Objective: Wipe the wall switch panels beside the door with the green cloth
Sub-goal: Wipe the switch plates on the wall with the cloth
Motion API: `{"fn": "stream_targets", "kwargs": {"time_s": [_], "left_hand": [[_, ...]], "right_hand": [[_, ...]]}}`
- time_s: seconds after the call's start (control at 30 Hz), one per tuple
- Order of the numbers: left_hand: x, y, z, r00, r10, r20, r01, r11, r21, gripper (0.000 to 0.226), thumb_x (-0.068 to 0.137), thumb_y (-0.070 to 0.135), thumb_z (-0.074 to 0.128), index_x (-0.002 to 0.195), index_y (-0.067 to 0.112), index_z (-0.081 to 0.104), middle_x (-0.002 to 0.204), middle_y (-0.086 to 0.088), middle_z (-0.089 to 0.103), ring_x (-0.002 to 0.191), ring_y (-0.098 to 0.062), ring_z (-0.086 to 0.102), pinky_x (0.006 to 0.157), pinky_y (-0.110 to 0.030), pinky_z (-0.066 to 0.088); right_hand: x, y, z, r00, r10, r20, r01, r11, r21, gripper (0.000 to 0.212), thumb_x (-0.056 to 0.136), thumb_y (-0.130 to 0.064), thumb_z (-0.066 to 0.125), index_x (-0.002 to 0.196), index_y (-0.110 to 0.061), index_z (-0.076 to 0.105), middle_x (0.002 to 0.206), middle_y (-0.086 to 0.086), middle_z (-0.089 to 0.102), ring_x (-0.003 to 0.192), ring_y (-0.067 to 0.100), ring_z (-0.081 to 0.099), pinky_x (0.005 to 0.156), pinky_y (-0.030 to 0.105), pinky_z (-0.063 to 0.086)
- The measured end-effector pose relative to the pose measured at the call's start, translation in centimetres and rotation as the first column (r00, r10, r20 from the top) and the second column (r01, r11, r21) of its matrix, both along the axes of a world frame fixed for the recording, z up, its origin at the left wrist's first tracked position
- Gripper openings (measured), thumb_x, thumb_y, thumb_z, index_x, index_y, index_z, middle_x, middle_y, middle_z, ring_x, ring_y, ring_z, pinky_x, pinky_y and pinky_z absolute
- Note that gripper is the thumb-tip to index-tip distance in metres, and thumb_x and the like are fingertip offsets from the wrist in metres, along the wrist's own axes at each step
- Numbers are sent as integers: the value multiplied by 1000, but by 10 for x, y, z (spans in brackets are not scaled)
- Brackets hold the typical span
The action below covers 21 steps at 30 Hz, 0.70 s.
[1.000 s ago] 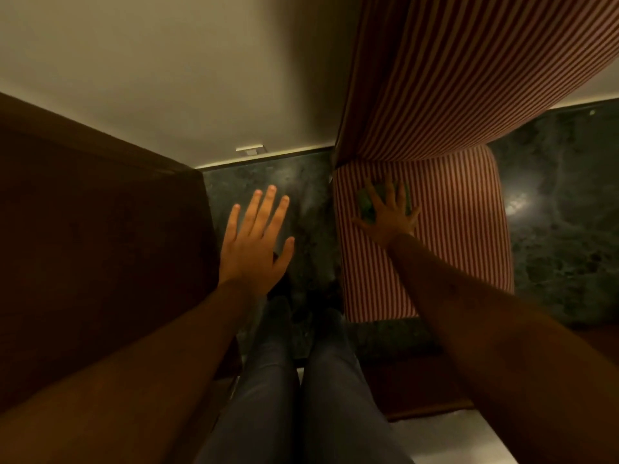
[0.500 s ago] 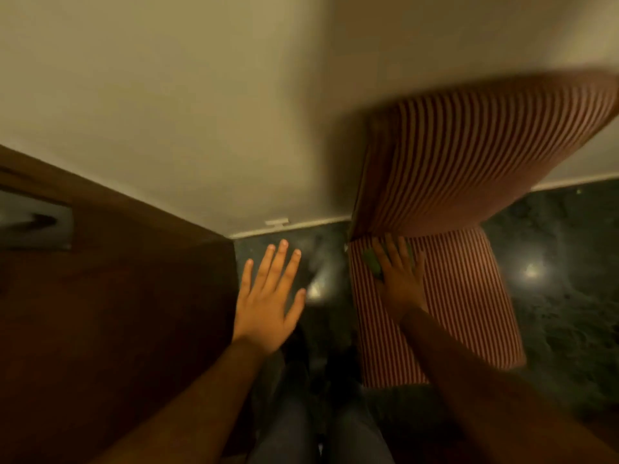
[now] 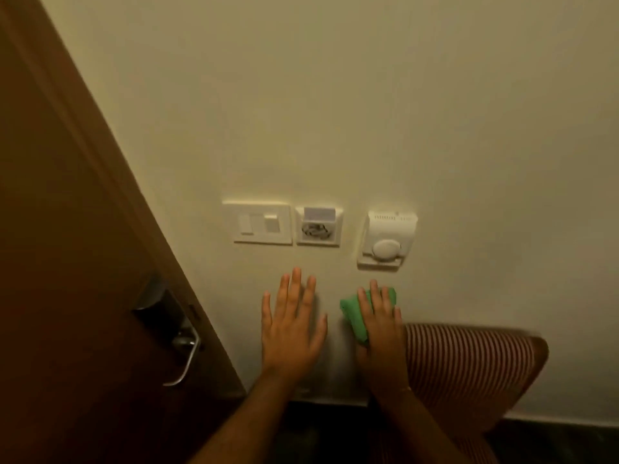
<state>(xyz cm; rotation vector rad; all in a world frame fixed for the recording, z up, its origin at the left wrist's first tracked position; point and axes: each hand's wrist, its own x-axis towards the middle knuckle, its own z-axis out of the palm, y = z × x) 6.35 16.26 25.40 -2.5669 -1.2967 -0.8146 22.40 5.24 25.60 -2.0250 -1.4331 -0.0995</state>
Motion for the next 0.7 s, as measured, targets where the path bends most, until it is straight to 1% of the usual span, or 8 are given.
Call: {"fn": "stream_targets", "kwargs": {"time_s": [0.1, 0.17, 0.27, 0.33, 0.43, 0.53, 0.6, 0.7], "left_hand": [[-5, 7, 29, 998, 11, 67, -16, 998, 63, 89, 109, 58, 38, 184, 24, 5, 191, -10, 5, 176, -23, 2, 141, -44, -11], [-8, 15, 50, 993, 14, 119, -28, 993, 114, 88, 109, 56, 40, 184, 23, 7, 191, -10, 5, 177, -23, -2, 142, -46, -11], [-11, 31, 79, 983, 16, 184, -51, 981, 187, 81, 115, 59, 30, 184, 23, 5, 190, -11, 5, 178, -25, -2, 142, -48, -12], [-14, 44, 97, 975, 22, 220, -73, 971, 227, 77, 119, 62, 16, 184, 23, 3, 190, -12, 4, 178, -27, -3, 142, -50, -12], [-15, 68, 127, 962, 25, 272, -96, 963, 253, 77, 118, 64, 11, 183, 24, -1, 191, -11, 0, 178, -28, -5, 141, -51, -13], [-11, 93, 155, 951, -14, 308, -81, 953, 292, 78, 118, 61, 22, 183, 26, -5, 190, -8, -9, 177, -25, -10, 141, -48, -17], [-3, 109, 168, 950, -54, 308, -50, 945, 322, 84, 115, 55, 35, 182, 28, -8, 190, -6, -13, 177, -23, -13, 141, -47, -17], [7, 134, 181, 946, -96, 308, -18, 937, 349, 91, 113, 49, 45, 181, 30, -11, 189, -3, -18, 176, -22, -16, 141, -47, -18]], "right_hand": [[-3, 11, 39, 1000, 29, 11, -29, 998, 47, 107, 89, -12, 52, 165, -49, -13, 179, -5, -6, 165, 11, -14, 133, 51, 3], [-5, 16, 62, 998, 50, 21, -53, 992, 113, 105, 91, -11, 52, 166, -48, -12, 179, -11, -8, 166, 14, -10, 135, 41, -7], [-4, 24, 85, 996, 75, 53, -85, 973, 217, 104, 89, -9, 57, 170, -41, 0, 180, -5, 4, 167, 20, -3, 135, 35, -9], [-5, 31, 96, 993, 81, 81, -101, 951, 292, 103, 88, -10, 59, 170, -37, 5, 180, -2, 9, 167, 23, 1, 135, 35, -7], [-9, 43, 104, 985, 76, 153, -129, 918, 376, 103, 87, -10, 66, 170, -35, 11, 179, 1, 12, 167, 25, 6, 136, 39, -1], [-16, 58, 99, 969, -11, 246, -101, 895, 434, 113, 85, -4, 82, 170, -37, 15, 174, 4, 23, 164, 28, 19, 132, 55, 23], [-22, 70, 92, 966, -98, 239, -25, 885, 465, 122, 76, -6, 93, 168, -39, 20, 163, 9, 35, 153, 33, 33, 122, 57, 40], [-29, 86, 75, 957, -170, 235, 35, 871, 490, 116, 78, -12, 92, 166, -44, 24, 149, 9, 44, 136, 33, 43, 114, 52, 44]]}}
